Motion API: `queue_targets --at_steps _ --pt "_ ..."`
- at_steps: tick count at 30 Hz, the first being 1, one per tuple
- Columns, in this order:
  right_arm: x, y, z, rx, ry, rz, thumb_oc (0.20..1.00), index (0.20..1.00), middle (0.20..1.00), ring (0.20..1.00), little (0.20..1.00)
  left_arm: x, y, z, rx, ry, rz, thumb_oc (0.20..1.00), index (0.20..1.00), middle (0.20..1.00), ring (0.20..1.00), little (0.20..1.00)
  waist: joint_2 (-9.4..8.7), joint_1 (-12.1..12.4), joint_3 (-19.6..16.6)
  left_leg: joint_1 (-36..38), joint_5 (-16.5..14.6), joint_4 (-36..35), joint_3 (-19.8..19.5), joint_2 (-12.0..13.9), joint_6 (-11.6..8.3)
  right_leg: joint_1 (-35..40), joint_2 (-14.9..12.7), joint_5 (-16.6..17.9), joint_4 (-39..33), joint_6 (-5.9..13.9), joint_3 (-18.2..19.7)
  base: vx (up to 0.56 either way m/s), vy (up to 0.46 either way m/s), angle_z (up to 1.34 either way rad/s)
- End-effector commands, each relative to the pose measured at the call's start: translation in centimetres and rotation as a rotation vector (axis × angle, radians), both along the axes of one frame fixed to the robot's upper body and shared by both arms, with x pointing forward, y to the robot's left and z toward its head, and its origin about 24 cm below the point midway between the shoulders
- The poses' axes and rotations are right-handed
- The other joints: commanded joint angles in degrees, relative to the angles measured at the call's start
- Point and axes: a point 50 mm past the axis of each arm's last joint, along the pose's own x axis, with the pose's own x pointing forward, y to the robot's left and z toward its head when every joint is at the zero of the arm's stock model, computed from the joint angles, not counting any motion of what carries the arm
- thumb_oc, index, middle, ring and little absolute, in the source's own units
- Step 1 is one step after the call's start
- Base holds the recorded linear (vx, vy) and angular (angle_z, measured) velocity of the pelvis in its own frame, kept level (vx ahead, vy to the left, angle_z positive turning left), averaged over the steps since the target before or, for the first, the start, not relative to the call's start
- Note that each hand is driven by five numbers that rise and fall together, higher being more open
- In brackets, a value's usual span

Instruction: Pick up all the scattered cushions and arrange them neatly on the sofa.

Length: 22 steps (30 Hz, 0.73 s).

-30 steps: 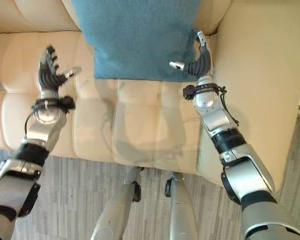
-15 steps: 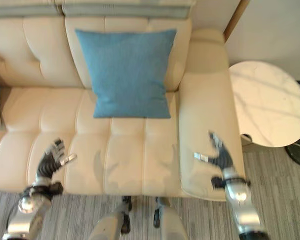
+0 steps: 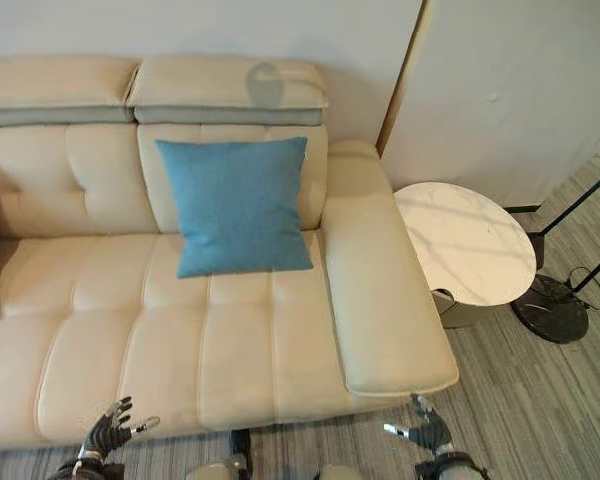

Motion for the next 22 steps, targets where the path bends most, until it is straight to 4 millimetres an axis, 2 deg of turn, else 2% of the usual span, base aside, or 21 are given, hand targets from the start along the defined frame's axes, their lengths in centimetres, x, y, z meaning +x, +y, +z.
queue_targets --at_steps 1,2,3,4,5,6,8,11,12,15,22 --pt "2.2 -1.3 2.7 -0.039 -0.15 -0.042 1.0 1.0 1.0 1.0 1.0 3.1 1.5 2.9 0.084 -0.154 -0.021 1.0 1.0 1.0 1.0 1.0 -1.99 0.0 1.9 -3.6 0.5 -1.2 -0.6 -3.1 -4.36 1.3 -0.4 2.1 -5.4 2.16 1.3 -0.48 -0.052 0.47" --pt "2.1 -1.4 2.7 -0.039 -0.148 -0.045 1.0 1.0 1.0 1.0 1.0 3.2 1.3 3.0 0.08 -0.16 -0.027 1.0 1.0 1.0 1.0 1.0 -2.35 -0.5 2.2 -3.2 -0.9 0.5 -1.2 -3.8 -3.57 0.4 -1.0 3.2 -5.6 2.5 0.4 -0.48 -0.051 0.34" --pt "2.2 -1.4 2.7 -0.039 -0.148 -0.045 1.0 1.0 1.0 1.0 1.0 3.2 1.3 3.0 0.08 -0.16 -0.027 1.0 1.0 1.0 1.0 1.0 -2.21 -0.5 2.1 -3.5 -0.9 0.6 -1.3 -3.7 -3.59 0.2 -0.9 3.4 -5.7 2.46 0.4 -0.33 -0.018 0.21" --pt "2.1 -1.6 3.0 -0.037 -0.163 -0.051 1.0 1.0 1.0 1.0 1.0 3.5 1.2 3.4 0.078 -0.185 -0.043 1.0 1.0 1.0 1.0 1.0 -3.27 -1.4 2.3 -2.3 -5.2 5.2 -1.4 -4.2 -2.38 -0.8 -2.7 5.1 -6.8 3.1 -0.5 -0.25 0.002 0.36" --pt "1.9 -1.5 3.0 -0.033 -0.162 -0.049 1.0 1.0 1.0 1.0 1.0 3.3 1.1 3.4 0.077 -0.179 -0.053 1.0 1.0 1.0 1.0 1.0 -3.52 -2.0 1.8 -1.9 -6.6 6.9 -1.7 -4.3 -1.85 -1.2 -3.4 6.1 -7.5 3.44 -1.2 -0.44 -0.009 0.49" --pt "2.0 -1.4 3.2 -0.032 -0.172 -0.03 1.0 1.0 1.0 1.0 1.0 3.4 1.1 3.7 0.067 -0.199 -0.061 1.0 1.0 1.0 1.0 1.0 -4.92 -2.2 1.9 0.4 -12.8 13.2 -4.0 -5.2 -1.05 -2.3 -5.2 8.2 -7.9 3.69 -1.0 -0.3 0.003 0.44" --pt "2.2 -1.3 3.3 -0.032 -0.17 -0.009 1.0 1.0 1.0 1.0 1.0 3.3 1.0 3.7 0.043 -0.208 -0.039 1.0 1.0 1.0 1.0 1.0 -5.25 -2.4 1.7 5.1 -16.3 13.7 -5.5 -5.2 -0.76 -2.9 -5.6 8.9 -8.0 3.71 -1.0 -0.2 0.026 0.04" --pt "2.2 -1.1 3.0 -0.033 -0.158 -0.009 1.0 1.0 1.0 1.0 1.0 3.1 0.5 3.2 0.029 -0.194 -0.033 1.0 1.0 1.0 1.0 1.0 -4.26 -2.8 0.6 8.7 -16.3 10.3 -6.6 -5.1 -0.36 -3.0 -4.8 8.8 -8.1 3.89 -1.1 -0.04 0.039 -0.08" --pt "2.3 -0.9 3.0 -0.03 -0.158 -0.006 1.0 1.0 1.0 1.0 1.0 3.2 0.2 3.2 0.026 -0.198 -0.035 1.0 1.0 1.0 1.0 1.0 -4.55 -3.1 0.2 7.7 -15.4 10.6 -6.8 -5.1 -0.83 -3.1 -4.9 9.1 -7.9 3.75 -1.1 -0.05 0.03 0.03" --pt "2.4 -0.5 2.9 -0.032 -0.151 0.026 1.0 1.0 1.0 1.0 1.0 3.0 0.3 3.2 0.022 -0.195 -0.033 1.0 1.0 1.0 1.0 1.0 -4.69 -2.6 -0.5 9.7 -16.1 8.8 -7.4 -5.8 -0.22 -1.8 -4.7 9.1 -8.4 3.87 -1.0 -0.02 0.01 0.08" --pt "2.1 -0.4 2.6 -0.03 -0.13 0.023 1.0 1.0 1.0 1.0 1.0 2.4 0.6 3.0 0.01 -0.185 -0.007 1.0 1.0 1.0 1.0 1.0 -4.89 -1.8 -2.4 13.9 -15.5 4.6 -6.7 -6.4 0.44 0.6 -4.5 9.9 -9.1 4.37 -0.5 0.02 0.026 -0.09"
